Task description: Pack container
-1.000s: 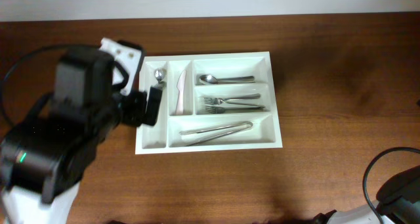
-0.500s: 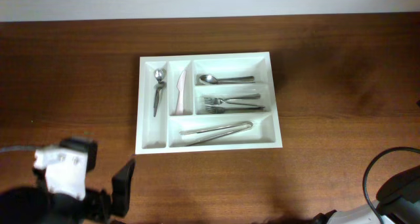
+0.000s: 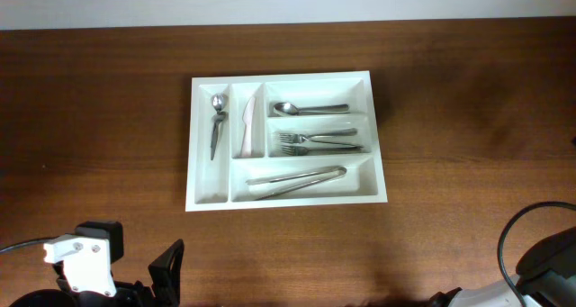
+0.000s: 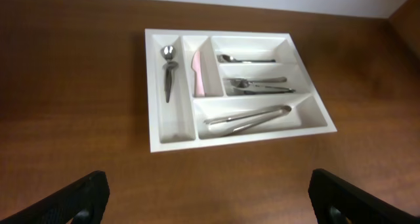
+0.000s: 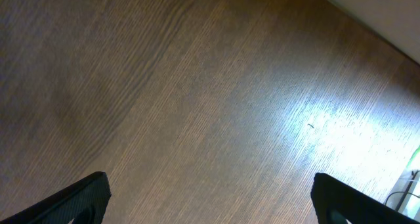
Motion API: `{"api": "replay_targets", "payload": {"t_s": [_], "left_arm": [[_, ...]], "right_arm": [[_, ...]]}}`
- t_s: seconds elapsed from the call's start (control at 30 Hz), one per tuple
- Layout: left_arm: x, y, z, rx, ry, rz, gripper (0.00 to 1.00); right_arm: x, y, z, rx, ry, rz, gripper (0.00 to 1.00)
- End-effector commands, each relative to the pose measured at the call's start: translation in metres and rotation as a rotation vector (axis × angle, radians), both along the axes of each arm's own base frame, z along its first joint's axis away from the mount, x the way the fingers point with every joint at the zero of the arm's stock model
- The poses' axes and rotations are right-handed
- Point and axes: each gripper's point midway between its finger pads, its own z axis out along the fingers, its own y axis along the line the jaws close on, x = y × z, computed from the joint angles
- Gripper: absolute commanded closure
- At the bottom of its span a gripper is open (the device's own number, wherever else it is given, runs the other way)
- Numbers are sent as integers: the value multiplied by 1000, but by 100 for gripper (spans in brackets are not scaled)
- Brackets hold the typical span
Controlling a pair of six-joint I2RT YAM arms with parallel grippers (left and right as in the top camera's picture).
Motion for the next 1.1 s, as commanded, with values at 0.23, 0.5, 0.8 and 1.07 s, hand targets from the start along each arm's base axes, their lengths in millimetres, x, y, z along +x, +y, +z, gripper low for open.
{"api": "replay_targets", "payload": {"t_s": [0.23, 0.5, 0.8, 1.07], "left_arm": [[34, -12, -14, 258, -116, -159, 1], [86, -32, -59, 248, -148, -145, 1], [111, -19, -95, 181, -246, -54, 1], [92, -11, -109, 253, -451, -110, 1]], "right_arm": [[-2, 0, -3, 3, 7, -8, 1], [-2, 0, -3, 3, 7, -8, 1], [-2, 0, -3, 3, 7, -8, 1], [-2, -1, -3, 3, 7, -8, 1]]}}
